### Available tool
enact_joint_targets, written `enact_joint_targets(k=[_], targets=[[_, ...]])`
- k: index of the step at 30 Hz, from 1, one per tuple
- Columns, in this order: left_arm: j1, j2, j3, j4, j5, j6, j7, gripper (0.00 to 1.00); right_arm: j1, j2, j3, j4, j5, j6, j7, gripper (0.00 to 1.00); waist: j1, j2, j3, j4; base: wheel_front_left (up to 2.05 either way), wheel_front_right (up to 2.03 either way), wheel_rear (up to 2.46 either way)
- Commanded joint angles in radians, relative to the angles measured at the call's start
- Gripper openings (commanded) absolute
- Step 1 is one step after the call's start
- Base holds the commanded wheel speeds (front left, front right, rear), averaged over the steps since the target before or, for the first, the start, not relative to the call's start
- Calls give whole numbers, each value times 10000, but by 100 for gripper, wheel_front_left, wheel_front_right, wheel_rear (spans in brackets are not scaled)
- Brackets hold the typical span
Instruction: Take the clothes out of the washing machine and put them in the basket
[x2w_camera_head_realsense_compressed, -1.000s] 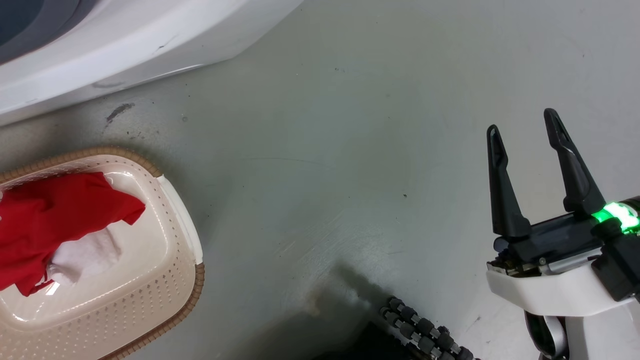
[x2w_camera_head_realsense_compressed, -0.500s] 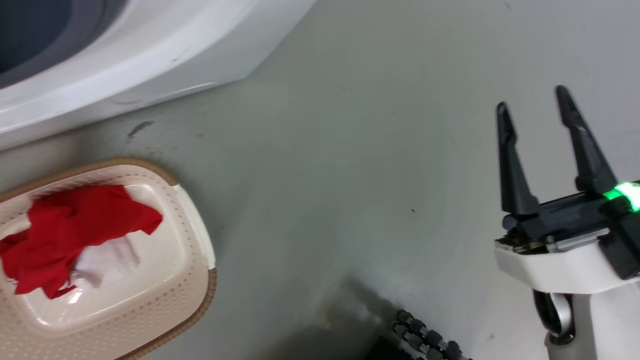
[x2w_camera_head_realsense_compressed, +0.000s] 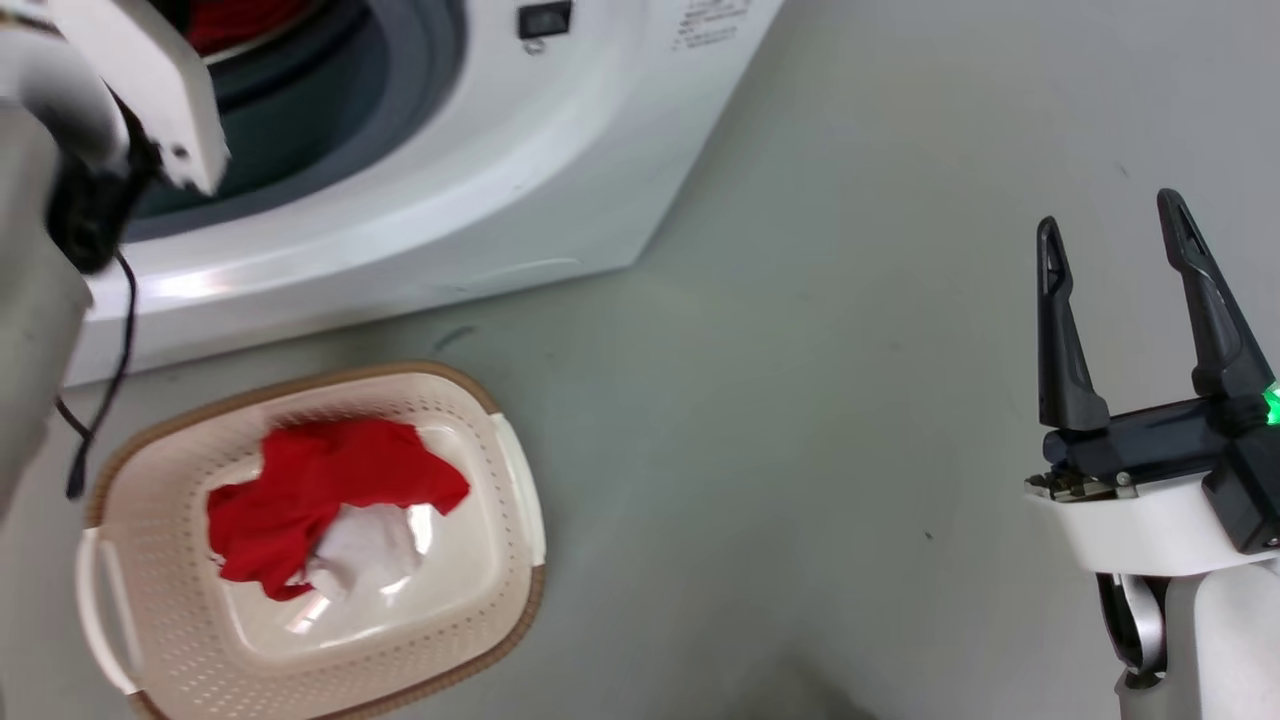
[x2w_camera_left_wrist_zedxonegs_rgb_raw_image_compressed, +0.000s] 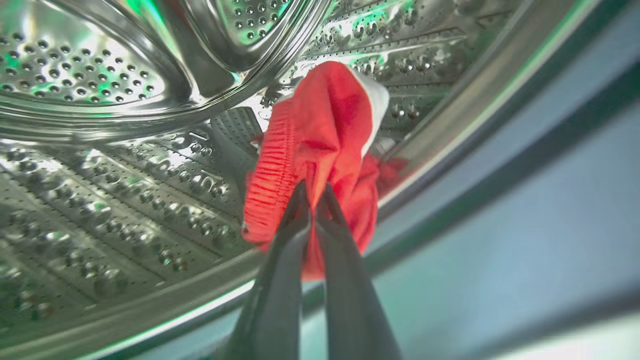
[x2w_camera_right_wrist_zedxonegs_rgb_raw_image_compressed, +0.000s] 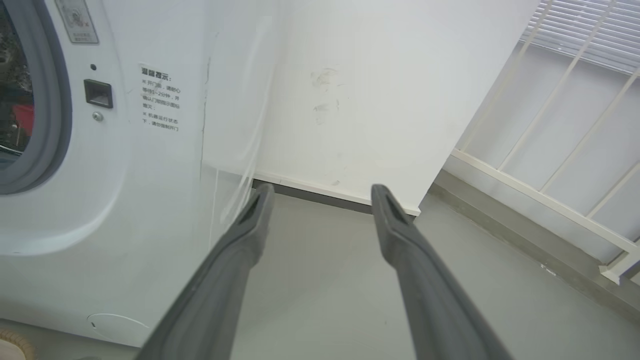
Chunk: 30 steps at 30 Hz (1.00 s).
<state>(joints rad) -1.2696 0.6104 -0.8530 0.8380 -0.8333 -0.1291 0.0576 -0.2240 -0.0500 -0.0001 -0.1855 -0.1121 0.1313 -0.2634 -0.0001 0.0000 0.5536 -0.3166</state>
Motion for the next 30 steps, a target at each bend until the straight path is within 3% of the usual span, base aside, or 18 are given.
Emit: enact_joint_targets(k=[1,9,16,22,30], targets=[[597,-84,-166,-94,-3,-10,-424,0,148,-7,-85,97,-163,-10,-20,100,1,0,-885,702,0,0,0],[1788,-203,-321,-300,25,158,-1645,0,464,-7,-207,326,-344,-10,-20,100,1,0,-1779,1149,0,0,0],[2934,-295,-298,-973,108,743,-2729,0,687,-7,-358,498,-418,-10,-20,100,1,0,-2553,1448,0,0,0],[3799,14,153,-2150,234,1541,-3184,0,953,-5,-456,639,-484,-10,-20,100,1,0,-3159,1636,0,0,0],[5435,722,1002,-5174,580,2651,-3246,0,1275,-5,-593,757,-520,-10,-20,100,1,0,-3927,1925,0,0,0]])
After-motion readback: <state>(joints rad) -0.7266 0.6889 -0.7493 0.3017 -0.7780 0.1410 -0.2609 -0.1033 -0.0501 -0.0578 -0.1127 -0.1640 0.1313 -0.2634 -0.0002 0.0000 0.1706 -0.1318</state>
